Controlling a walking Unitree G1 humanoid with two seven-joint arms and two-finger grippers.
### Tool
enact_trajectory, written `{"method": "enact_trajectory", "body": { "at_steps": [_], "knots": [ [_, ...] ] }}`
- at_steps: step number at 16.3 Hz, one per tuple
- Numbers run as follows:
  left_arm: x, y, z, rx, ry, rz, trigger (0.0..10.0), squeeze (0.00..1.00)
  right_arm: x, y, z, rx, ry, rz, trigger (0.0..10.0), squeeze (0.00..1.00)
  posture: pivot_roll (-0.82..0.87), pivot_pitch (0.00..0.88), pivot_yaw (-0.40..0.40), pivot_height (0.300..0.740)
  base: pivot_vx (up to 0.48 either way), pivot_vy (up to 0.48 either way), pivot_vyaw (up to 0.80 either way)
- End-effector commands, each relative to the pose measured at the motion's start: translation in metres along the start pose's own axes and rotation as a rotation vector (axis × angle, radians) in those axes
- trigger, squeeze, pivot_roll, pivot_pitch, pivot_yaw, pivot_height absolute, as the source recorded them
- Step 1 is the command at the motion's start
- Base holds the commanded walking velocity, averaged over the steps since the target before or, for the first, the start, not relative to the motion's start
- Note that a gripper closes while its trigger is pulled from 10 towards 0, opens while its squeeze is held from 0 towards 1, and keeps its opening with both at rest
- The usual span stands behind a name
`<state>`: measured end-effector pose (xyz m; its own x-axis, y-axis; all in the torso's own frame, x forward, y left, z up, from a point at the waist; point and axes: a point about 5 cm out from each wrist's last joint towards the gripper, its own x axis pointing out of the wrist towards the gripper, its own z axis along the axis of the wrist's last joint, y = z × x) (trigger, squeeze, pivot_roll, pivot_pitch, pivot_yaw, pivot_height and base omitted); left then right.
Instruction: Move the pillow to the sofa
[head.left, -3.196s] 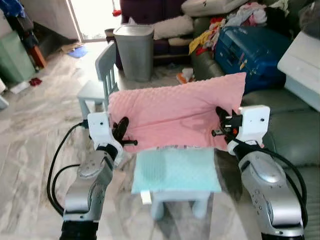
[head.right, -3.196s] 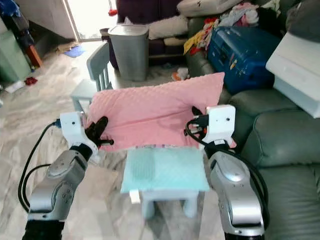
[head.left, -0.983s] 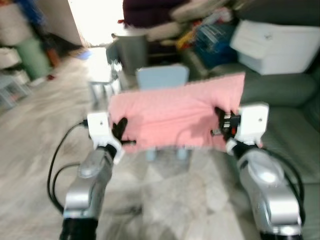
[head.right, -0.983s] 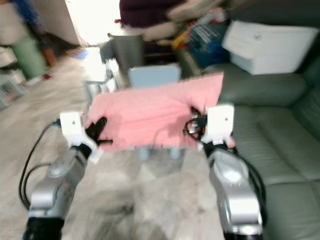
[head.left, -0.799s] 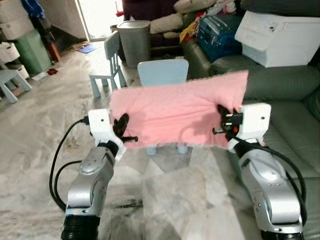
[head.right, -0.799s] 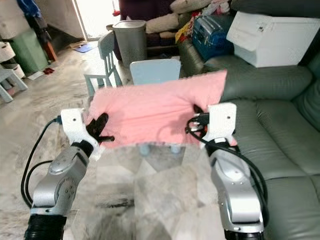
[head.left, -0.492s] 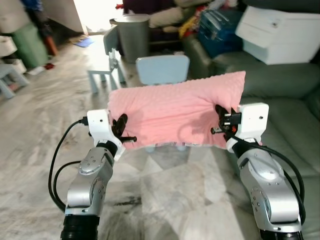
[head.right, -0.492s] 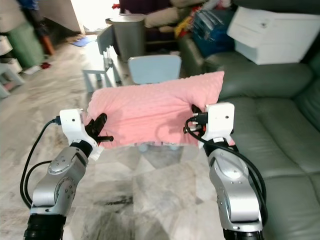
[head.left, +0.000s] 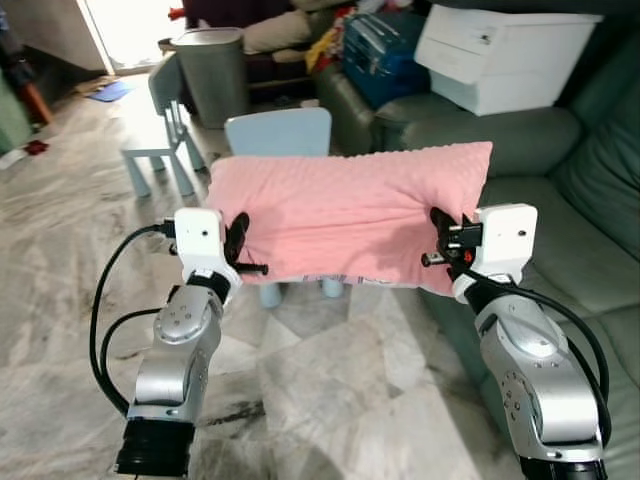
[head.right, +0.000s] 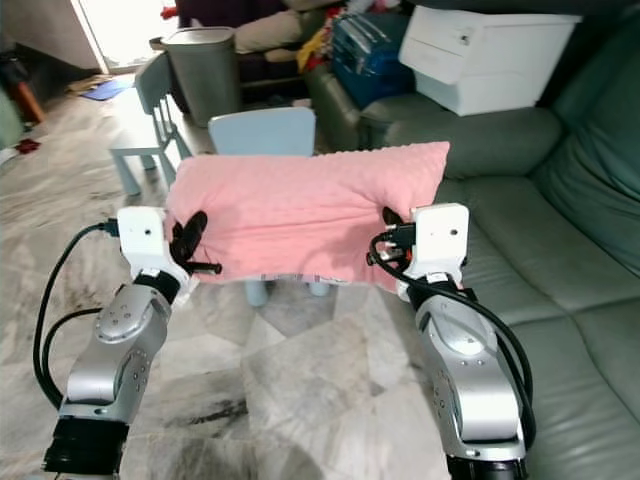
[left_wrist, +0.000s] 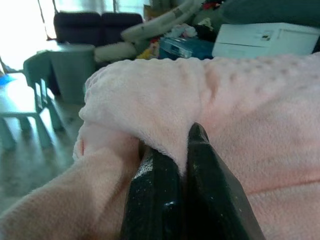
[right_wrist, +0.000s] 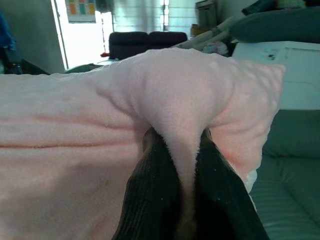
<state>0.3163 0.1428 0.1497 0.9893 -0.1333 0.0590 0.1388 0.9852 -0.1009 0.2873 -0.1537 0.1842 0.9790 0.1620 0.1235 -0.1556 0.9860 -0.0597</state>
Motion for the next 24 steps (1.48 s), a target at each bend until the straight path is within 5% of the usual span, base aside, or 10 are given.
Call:
{"method": "enact_trajectory", "body": {
  "at_steps": [1,7,13,24],
  "knots": [
    [-0.002,0.014,0.000,-0.016,0.010,0.054,10.0,0.00,0.002,-0.007,0.007,-0.005,-0.025,-0.038,10.0,0.00,-0.16,0.000,0.057,0.740,0.000,0.000,-0.80],
    [-0.003,0.008,-0.003,-0.033,0.000,0.016,10.0,0.00,0.001,-0.007,0.007,-0.005,-0.023,-0.036,10.0,0.00,-0.16,0.000,0.060,0.740,0.000,0.000,-0.80],
    [-0.004,0.009,-0.003,-0.046,-0.005,-0.003,10.0,0.00,0.000,-0.004,0.008,-0.013,-0.038,-0.021,10.0,0.00,-0.15,0.000,0.060,0.740,0.000,0.000,0.00],
    [-0.006,0.004,-0.003,-0.074,-0.009,-0.040,10.0,0.00,0.000,-0.004,0.007,0.002,-0.039,-0.021,10.0,0.00,-0.15,0.000,0.062,0.740,0.391,0.000,0.00]
  ]
}}
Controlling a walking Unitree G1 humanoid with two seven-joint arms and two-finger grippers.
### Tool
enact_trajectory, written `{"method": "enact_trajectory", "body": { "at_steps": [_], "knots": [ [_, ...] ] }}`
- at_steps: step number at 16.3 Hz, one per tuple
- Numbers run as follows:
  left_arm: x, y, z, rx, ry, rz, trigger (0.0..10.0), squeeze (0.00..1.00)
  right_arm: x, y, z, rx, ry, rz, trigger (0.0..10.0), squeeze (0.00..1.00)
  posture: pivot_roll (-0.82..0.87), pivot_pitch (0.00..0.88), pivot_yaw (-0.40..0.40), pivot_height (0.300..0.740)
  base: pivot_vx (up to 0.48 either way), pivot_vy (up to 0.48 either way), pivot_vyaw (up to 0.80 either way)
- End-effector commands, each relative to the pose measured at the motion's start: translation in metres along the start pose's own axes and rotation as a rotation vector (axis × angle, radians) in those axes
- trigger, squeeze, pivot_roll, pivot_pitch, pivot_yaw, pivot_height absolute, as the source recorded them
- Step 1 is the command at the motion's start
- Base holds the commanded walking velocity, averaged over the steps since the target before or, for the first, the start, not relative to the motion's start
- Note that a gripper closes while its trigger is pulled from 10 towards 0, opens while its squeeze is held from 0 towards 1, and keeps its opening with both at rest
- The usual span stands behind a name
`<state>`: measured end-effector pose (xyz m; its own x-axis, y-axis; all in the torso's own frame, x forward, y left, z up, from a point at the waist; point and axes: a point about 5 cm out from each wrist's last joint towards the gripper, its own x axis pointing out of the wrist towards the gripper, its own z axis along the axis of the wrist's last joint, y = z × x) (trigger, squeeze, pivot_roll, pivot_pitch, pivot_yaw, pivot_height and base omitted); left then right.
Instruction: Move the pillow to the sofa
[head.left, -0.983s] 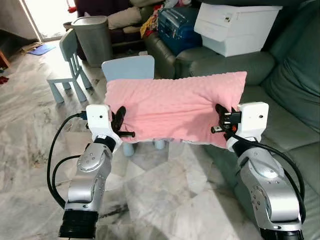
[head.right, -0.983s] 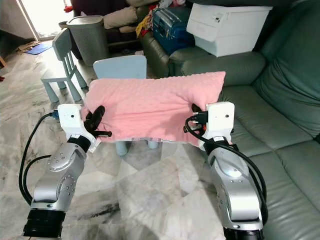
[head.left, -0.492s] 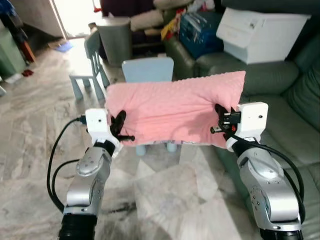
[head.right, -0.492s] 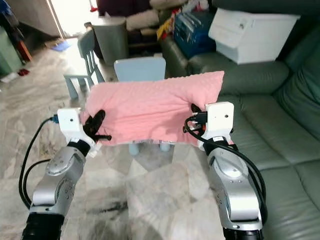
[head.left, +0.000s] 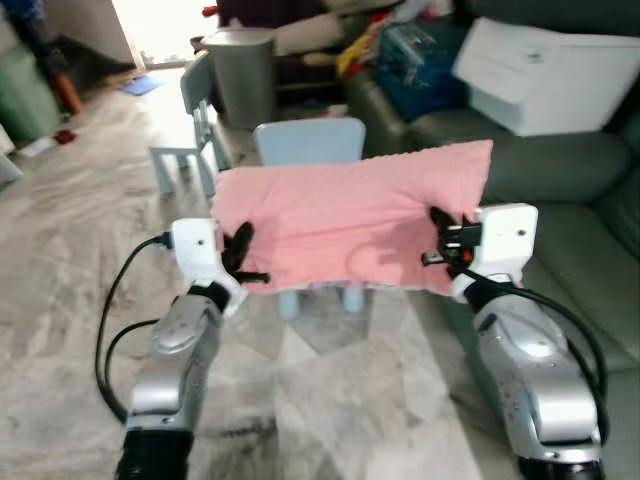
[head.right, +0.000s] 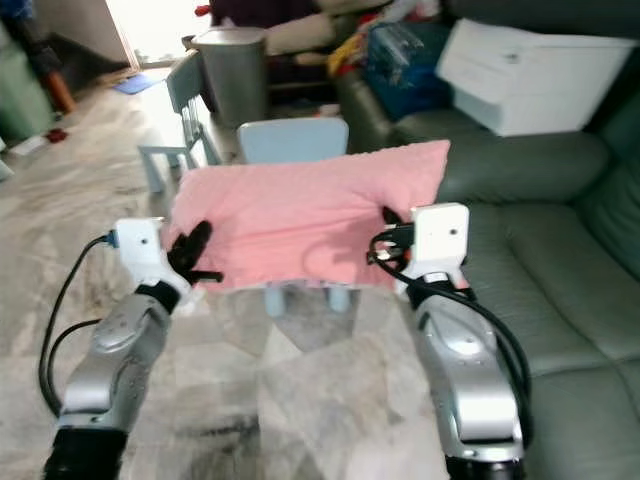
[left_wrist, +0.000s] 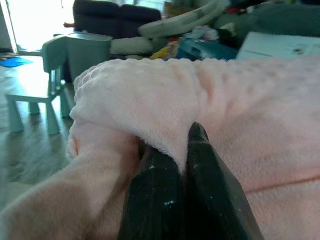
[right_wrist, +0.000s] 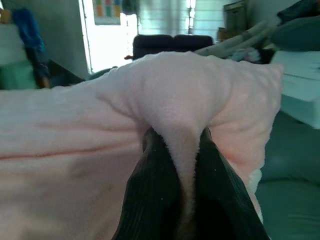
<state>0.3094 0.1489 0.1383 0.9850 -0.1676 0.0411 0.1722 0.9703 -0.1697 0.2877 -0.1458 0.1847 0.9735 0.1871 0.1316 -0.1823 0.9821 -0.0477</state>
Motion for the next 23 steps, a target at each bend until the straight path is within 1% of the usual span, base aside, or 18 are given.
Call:
{"method": "enact_trajectory", "body": {
  "at_steps": [1,7,13,19,23],
  "knots": [
    [0.0017,-0.0033,0.0065,-0.003,-0.028,-0.010,10.0,0.00,-0.0018,-0.0108,0.0063,-0.011,-0.029,-0.043,10.0,0.00,-0.15,0.000,0.062,0.740,0.409,0.000,0.00],
    [0.0007,-0.0041,0.0051,-0.008,-0.023,-0.013,10.0,0.00,-0.0020,-0.0101,0.0064,-0.008,-0.027,-0.037,10.0,0.00,-0.15,0.000,0.060,0.740,0.406,0.000,0.00],
    [0.0002,-0.0045,0.0039,-0.009,-0.016,-0.011,10.0,0.00,-0.0025,-0.0097,0.0062,-0.005,-0.024,-0.038,10.0,0.00,-0.15,0.000,0.061,0.740,0.371,0.000,-0.74],
    [-0.0009,-0.0043,0.0023,-0.012,-0.006,-0.006,10.0,0.00,-0.0034,-0.0087,0.0051,-0.003,-0.021,-0.037,10.0,0.00,-0.15,0.000,0.062,0.740,0.277,0.000,-0.65],
    [0.0008,-0.0029,-0.0018,-0.034,0.033,0.048,10.0,0.00,-0.0040,-0.0078,0.0046,-0.003,-0.019,-0.037,10.0,0.00,-0.15,0.000,0.064,0.740,0.000,0.000,0.00]
  ]
}}
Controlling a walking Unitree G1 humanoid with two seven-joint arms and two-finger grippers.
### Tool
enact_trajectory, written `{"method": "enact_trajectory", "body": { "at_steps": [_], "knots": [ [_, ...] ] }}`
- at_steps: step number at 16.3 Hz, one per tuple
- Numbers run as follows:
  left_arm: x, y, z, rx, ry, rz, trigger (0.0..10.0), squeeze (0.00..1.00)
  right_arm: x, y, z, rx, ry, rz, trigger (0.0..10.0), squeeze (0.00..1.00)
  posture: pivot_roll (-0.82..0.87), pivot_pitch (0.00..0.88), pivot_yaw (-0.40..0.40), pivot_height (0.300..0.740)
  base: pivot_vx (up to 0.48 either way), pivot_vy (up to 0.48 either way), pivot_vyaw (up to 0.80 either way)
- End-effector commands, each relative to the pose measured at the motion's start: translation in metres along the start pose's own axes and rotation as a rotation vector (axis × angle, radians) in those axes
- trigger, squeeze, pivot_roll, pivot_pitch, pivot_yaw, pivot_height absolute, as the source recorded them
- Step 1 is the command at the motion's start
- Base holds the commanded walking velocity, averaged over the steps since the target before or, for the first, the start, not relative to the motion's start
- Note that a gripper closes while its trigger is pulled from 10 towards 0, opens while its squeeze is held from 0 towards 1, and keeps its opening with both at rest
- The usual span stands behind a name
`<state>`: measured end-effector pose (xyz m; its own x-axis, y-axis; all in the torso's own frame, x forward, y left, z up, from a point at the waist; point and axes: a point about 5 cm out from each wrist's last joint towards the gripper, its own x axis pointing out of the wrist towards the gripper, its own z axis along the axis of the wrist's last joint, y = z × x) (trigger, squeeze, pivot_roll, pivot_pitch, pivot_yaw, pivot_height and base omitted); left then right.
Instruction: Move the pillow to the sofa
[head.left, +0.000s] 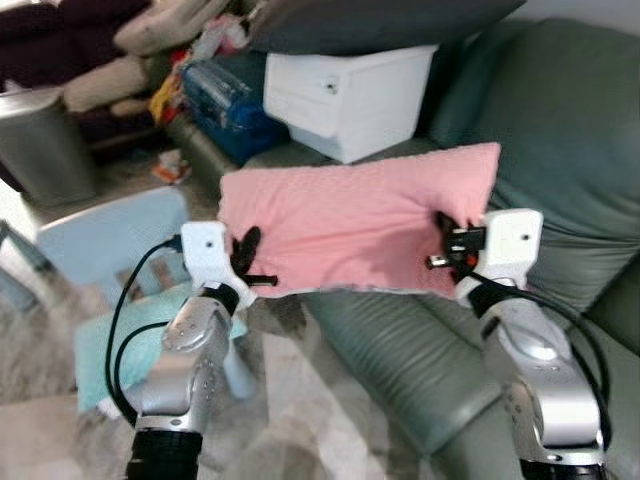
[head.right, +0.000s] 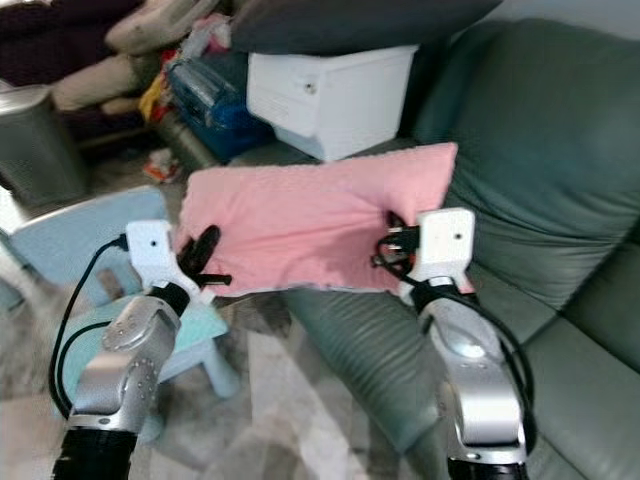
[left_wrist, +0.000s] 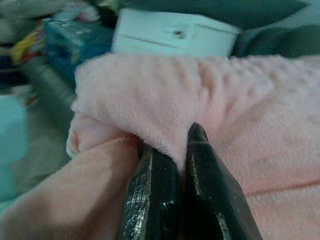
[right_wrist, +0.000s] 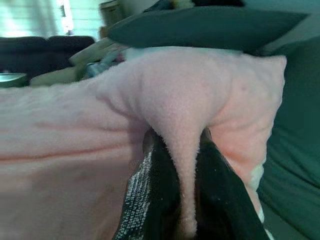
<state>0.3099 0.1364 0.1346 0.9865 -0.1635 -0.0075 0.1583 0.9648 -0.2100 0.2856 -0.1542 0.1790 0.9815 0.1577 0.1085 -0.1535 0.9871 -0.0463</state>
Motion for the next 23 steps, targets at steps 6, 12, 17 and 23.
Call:
{"method": "enact_trajectory", "body": {
  "at_steps": [6,12,17,23],
  "knots": [
    [-0.0003,0.0063,0.0037,-0.001,0.036,0.028,10.0,0.00,-0.0016,0.0010,0.0084,0.004,-0.037,-0.009,10.0,0.00,-0.15,0.000,0.068,0.740,0.000,0.080,0.00],
    [-0.0015,0.0043,0.0037,0.000,0.041,0.004,10.0,0.00,-0.0016,0.0015,0.0073,0.003,-0.032,-0.010,10.0,0.00,-0.15,0.000,0.069,0.740,0.000,0.480,0.00],
    [-0.0024,0.0015,0.0021,-0.006,0.053,-0.016,10.0,0.00,-0.0013,0.0007,0.0064,0.000,-0.028,-0.011,10.0,0.00,-0.14,0.000,0.068,0.740,0.000,0.480,0.00],
    [-0.0035,-0.0003,0.0001,-0.012,0.067,-0.025,10.0,0.00,-0.0016,0.0011,0.0055,0.001,-0.023,-0.012,10.0,0.00,-0.14,0.000,0.068,0.740,0.000,0.480,0.00]
  ]
}}
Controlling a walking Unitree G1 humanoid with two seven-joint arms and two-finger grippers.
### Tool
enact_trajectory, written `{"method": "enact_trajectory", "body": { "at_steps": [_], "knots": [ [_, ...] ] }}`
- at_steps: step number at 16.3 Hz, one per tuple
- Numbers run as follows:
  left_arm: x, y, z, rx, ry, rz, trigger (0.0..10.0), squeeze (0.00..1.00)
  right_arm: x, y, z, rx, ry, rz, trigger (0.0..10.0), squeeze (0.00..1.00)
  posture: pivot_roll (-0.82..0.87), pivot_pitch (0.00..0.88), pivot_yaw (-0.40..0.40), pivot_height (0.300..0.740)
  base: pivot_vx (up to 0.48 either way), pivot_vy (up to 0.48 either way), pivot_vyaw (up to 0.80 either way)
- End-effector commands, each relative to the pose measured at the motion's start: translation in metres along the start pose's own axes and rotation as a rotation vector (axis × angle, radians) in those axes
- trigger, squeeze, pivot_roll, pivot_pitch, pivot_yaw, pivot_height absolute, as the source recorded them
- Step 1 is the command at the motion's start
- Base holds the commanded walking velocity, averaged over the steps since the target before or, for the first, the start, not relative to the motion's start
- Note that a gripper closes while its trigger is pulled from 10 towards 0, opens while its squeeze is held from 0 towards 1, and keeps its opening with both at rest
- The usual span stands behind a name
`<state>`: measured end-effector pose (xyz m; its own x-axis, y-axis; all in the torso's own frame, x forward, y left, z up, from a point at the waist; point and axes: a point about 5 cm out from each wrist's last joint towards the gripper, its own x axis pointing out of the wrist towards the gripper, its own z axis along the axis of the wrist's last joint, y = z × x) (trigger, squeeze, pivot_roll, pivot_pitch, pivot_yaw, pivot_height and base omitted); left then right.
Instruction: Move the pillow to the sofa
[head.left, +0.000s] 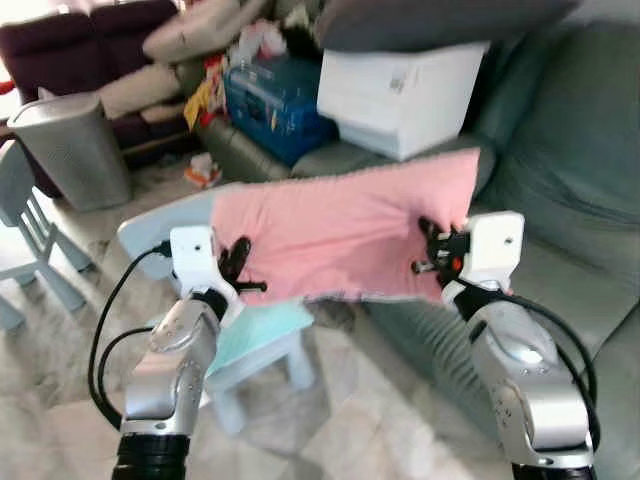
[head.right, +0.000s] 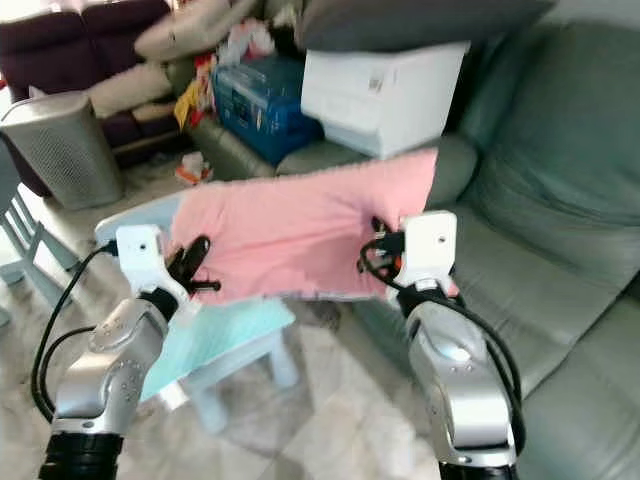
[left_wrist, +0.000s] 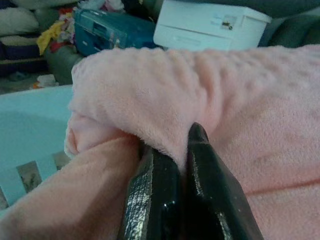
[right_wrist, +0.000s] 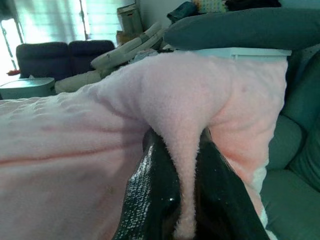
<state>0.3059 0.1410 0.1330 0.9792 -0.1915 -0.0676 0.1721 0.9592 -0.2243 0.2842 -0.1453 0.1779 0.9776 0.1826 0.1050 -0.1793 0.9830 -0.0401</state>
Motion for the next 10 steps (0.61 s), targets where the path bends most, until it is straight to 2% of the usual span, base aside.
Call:
{"method": "enact_trajectory", "body": {
  "at_steps": [1,10],
  "knots": [
    [0.0013,-0.0046,0.0008,0.001,0.003,-0.012,10.0,0.00,-0.0015,-0.0081,0.0063,-0.008,-0.025,-0.038,10.0,0.00,-0.14,0.001,0.068,0.740,0.000,0.480,0.00],
    [0.0009,-0.0052,-0.0004,0.000,0.013,-0.013,10.0,0.00,-0.0018,-0.0084,0.0056,-0.009,-0.019,-0.042,10.0,0.00,-0.15,0.004,0.068,0.740,0.000,0.480,0.00]
  ]
}}
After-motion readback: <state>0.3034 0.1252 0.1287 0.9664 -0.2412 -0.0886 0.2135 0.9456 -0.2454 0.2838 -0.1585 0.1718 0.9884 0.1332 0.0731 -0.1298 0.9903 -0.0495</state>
